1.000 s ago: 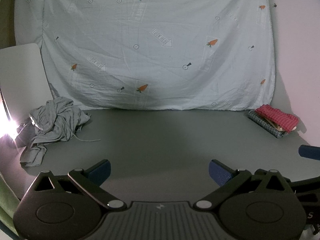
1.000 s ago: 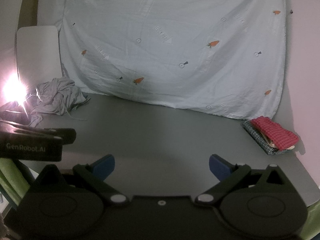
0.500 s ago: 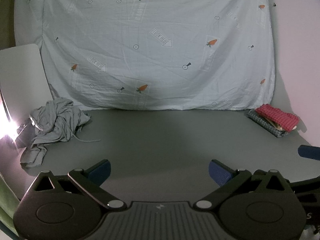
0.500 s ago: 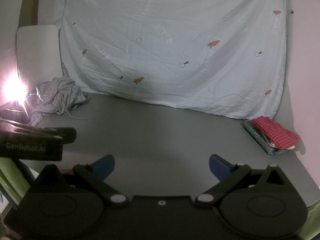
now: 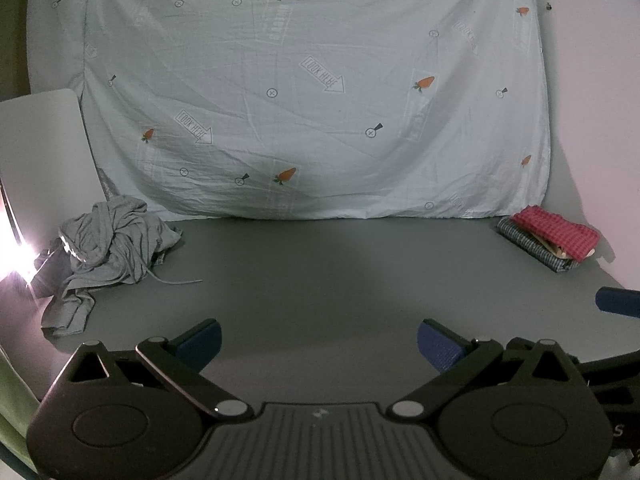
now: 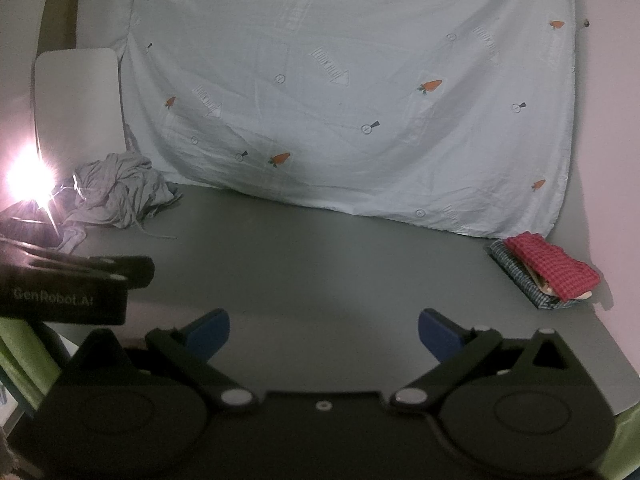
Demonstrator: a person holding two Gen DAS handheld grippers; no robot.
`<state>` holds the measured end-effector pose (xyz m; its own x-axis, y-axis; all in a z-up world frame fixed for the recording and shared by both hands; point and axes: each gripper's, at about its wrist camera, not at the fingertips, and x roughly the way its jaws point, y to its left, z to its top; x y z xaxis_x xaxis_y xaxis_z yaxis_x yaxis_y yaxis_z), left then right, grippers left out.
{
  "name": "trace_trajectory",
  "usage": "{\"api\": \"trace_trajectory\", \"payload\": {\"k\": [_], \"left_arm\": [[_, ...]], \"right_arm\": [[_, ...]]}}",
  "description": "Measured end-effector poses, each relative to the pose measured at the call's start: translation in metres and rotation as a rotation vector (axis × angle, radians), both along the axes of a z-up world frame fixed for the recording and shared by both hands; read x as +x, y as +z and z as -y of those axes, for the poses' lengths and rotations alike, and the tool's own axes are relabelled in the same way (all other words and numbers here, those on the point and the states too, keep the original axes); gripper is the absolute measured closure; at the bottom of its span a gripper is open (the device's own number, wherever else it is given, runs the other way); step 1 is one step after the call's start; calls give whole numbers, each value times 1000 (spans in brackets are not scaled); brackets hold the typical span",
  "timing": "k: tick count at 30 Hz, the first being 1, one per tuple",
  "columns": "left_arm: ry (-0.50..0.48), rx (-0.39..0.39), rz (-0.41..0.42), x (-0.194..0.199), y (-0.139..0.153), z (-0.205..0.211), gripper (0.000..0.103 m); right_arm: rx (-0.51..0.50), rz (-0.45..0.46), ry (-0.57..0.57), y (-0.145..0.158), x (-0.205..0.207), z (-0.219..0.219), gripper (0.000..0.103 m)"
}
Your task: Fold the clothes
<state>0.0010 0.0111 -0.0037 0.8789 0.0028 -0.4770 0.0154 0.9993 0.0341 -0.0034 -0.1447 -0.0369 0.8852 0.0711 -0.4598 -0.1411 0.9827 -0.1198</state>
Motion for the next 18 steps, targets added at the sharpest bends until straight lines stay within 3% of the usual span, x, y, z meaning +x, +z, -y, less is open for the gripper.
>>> {"api": "trace_trajectory", "payload": {"k": [11, 18], "left_arm": [[5, 2, -25, 7, 4, -3, 0], [-29, -41, -72, 25, -4, -3, 0]], "right_arm": [[-8, -15, 17, -5, 2, 5, 1], [1, -44, -26, -10, 11, 15, 2]]}}
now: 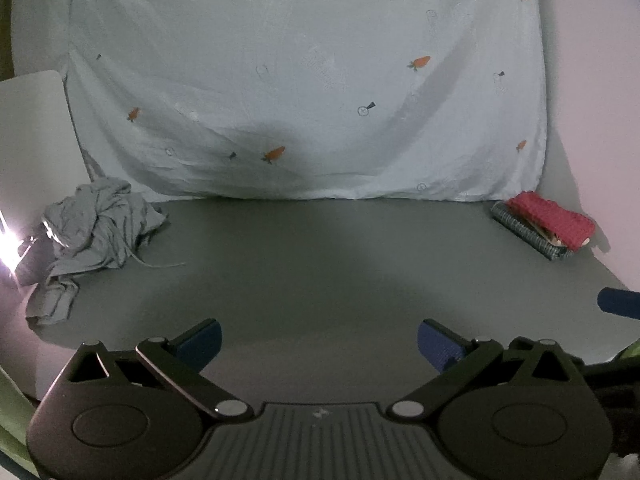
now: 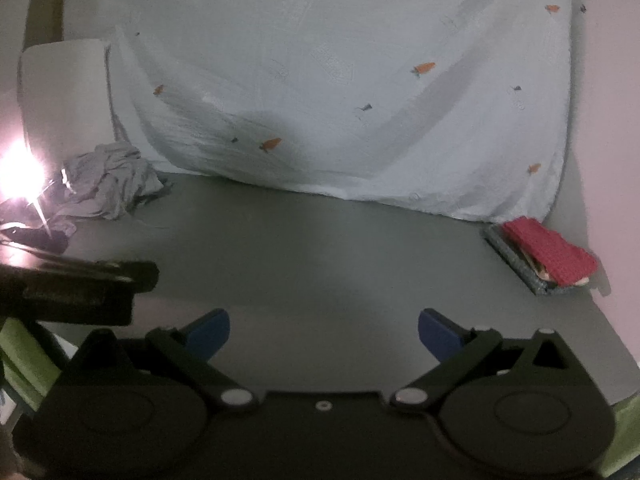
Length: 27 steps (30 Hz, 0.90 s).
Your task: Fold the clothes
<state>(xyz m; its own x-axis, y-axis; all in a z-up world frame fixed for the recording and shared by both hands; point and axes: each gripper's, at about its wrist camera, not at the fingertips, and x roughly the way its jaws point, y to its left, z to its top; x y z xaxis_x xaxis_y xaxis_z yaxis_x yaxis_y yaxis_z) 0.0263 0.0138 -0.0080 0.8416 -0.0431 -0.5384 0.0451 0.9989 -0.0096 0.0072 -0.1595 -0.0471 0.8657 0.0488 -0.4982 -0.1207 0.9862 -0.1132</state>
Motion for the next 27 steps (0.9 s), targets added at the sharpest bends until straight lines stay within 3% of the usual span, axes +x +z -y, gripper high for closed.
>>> {"api": "trace_trajectory", "payload": {"k": [8, 11, 14, 17, 19, 21, 23, 27], "left_arm": [[47, -141, -114, 58, -11, -18, 0], [74, -167, -154, 85, -14, -28, 0], [122, -177, -205, 118, -13, -36, 0], [162, -229, -224, 150, -11, -51, 0], [203, -247, -213, 171, -10, -64, 1], [280, -232, -166, 185, -7, -79, 8], [344, -220, -109, 191, -5, -103, 9], [434, -216, -53, 203, -9, -166, 10]], "right_arm": [[-2, -9, -7, -8, 58, 6, 11], [15, -33, 15, -13, 98, -3, 21], [4, -56, 79, -17, 138, -18, 40], [-45, -26, 149, -20, 170, -38, 47], [-79, -18, 196, -23, 192, -55, 60], [-95, -21, 236, -25, 211, -74, 79], [-93, -12, 290, -23, 228, -97, 88], [-101, 22, 390, -16, 256, -159, 91]]}}
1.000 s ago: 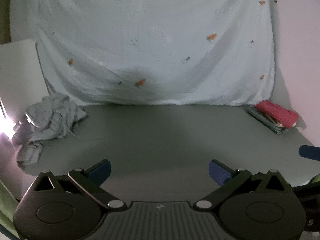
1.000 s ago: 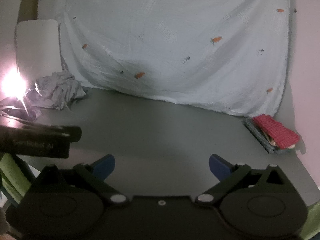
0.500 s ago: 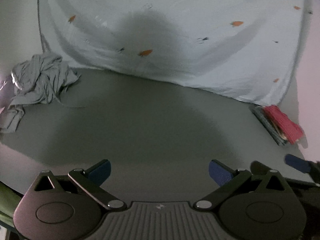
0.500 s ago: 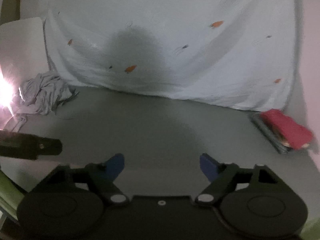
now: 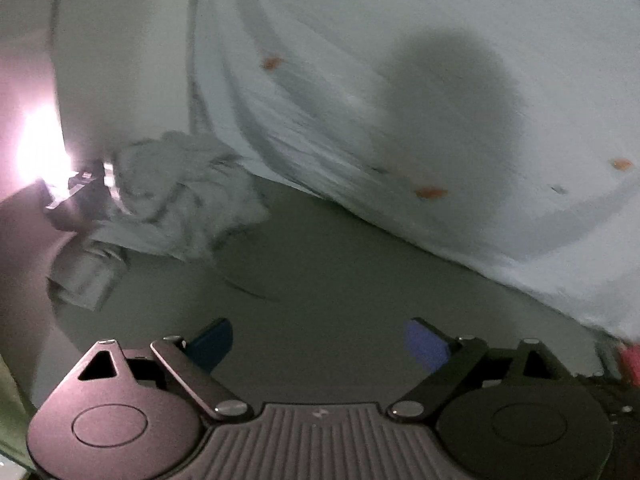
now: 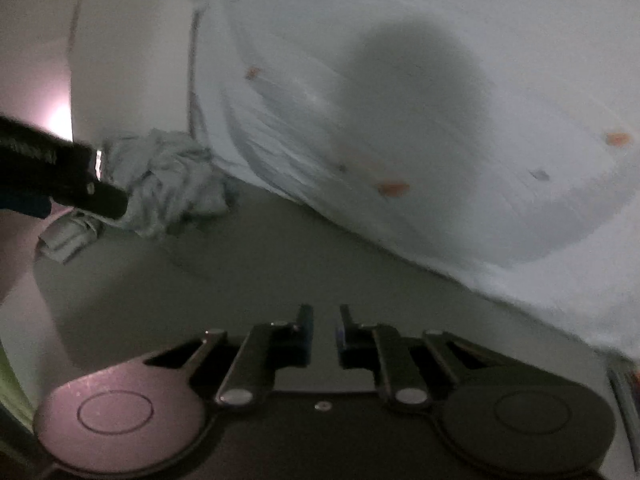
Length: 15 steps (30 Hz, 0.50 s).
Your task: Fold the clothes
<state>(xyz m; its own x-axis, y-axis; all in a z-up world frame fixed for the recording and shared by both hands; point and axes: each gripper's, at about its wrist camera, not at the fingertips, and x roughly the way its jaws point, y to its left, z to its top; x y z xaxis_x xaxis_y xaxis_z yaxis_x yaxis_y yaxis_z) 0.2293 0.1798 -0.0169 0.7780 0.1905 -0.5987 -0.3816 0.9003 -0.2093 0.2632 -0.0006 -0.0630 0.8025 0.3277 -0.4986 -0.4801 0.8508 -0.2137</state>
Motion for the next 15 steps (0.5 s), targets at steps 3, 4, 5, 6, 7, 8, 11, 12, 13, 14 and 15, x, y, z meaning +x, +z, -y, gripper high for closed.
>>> {"api": "trace_trajectory", "payload": {"k": [3, 4, 5, 6, 7, 8, 11, 12, 13, 14, 15], "left_arm": [[60, -16, -21, 23, -13, -61, 14], [85, -31, -33, 31, -19, -84, 14], [111, -46, -43, 40, -24, -106, 15], [140, -61, -47, 48, -29, -132, 15], [175, -70, -51, 58, -34, -158, 15], [209, -74, -56, 65, -37, -178, 15], [314, -83, -55, 91, -50, -247, 14], [326, -99, -56, 99, -55, -268, 14], [336, -116, -56, 106, -60, -284, 14], [345, -133, -56, 114, -65, -301, 14], [355, -149, -57, 121, -70, -317, 14]], "right_arm": [[-10, 16, 32, 4, 22, -58, 90], [-14, 9, 33, 3, 30, -76, 90], [-18, 2, 33, 3, 38, -95, 90], [-14, -18, 33, 2, 49, -117, 87], [-9, -39, 34, 1, 59, -139, 85], [4, -63, 42, 0, 68, -159, 81], [40, -140, 93, -7, 97, -222, 77], [52, -162, 115, -10, 105, -241, 75], [58, -175, 138, -12, 112, -261, 70], [63, -187, 162, -14, 120, -281, 67], [68, -193, 185, -16, 126, -298, 64]]}}
